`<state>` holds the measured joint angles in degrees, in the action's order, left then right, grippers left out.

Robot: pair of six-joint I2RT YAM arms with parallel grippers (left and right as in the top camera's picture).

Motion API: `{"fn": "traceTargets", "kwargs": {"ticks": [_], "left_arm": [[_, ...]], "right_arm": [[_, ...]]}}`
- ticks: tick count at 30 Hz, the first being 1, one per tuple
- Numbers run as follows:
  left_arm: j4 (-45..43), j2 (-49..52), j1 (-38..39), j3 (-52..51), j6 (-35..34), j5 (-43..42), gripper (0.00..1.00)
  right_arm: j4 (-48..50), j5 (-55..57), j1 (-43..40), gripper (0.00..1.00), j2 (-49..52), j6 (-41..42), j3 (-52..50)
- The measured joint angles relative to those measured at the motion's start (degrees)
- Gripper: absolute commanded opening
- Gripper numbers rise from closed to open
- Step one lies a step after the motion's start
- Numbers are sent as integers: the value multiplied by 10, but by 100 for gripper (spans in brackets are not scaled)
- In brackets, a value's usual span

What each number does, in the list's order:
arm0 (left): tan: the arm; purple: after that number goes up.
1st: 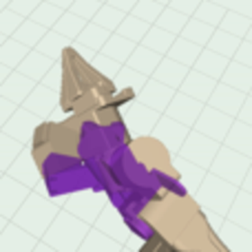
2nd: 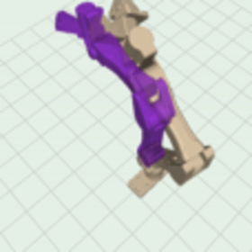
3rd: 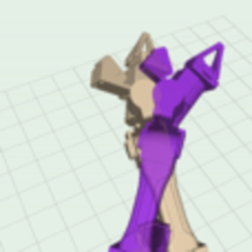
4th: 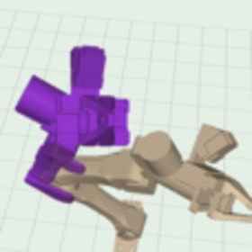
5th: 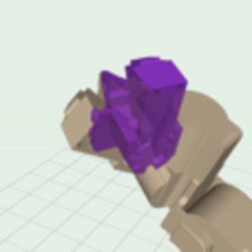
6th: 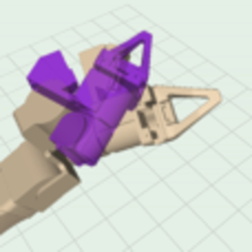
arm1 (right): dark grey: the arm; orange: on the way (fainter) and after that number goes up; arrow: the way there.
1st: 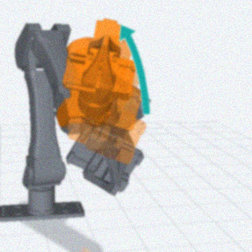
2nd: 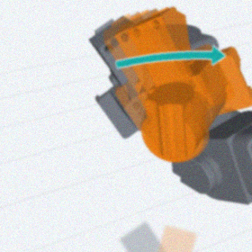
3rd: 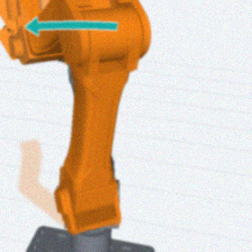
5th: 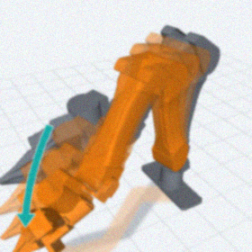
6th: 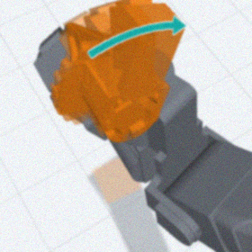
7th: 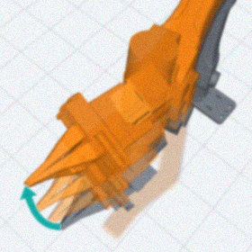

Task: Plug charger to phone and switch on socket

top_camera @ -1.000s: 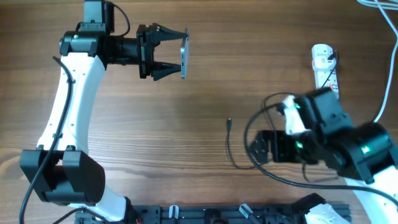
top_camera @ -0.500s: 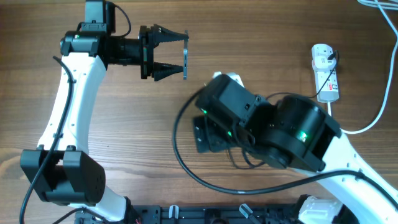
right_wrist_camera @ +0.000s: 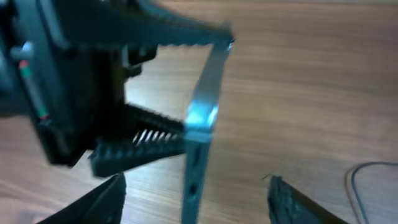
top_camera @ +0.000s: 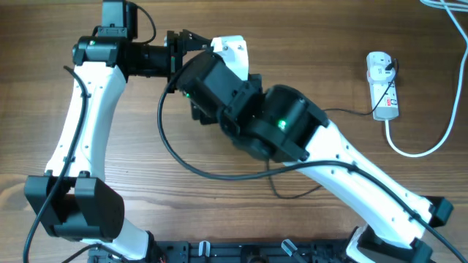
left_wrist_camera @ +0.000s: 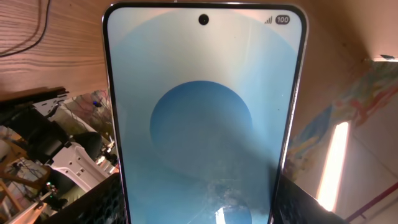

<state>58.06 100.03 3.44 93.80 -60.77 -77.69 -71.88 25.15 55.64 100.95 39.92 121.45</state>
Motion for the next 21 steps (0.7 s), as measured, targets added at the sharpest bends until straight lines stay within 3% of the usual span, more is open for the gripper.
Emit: {"fn": "traceTargets", "kwargs": {"ticks": [4,10,21], "left_arm": [[0,0,3,0,0,12,49],[0,0,14,0,0,14,49],[0,0,25,0,0,20,49]], "right_arm": [[9,22,-12,54,0,5,0],[19,24,-26,54,0,6,0],[21,24,-26,39,0,6,0]]}}
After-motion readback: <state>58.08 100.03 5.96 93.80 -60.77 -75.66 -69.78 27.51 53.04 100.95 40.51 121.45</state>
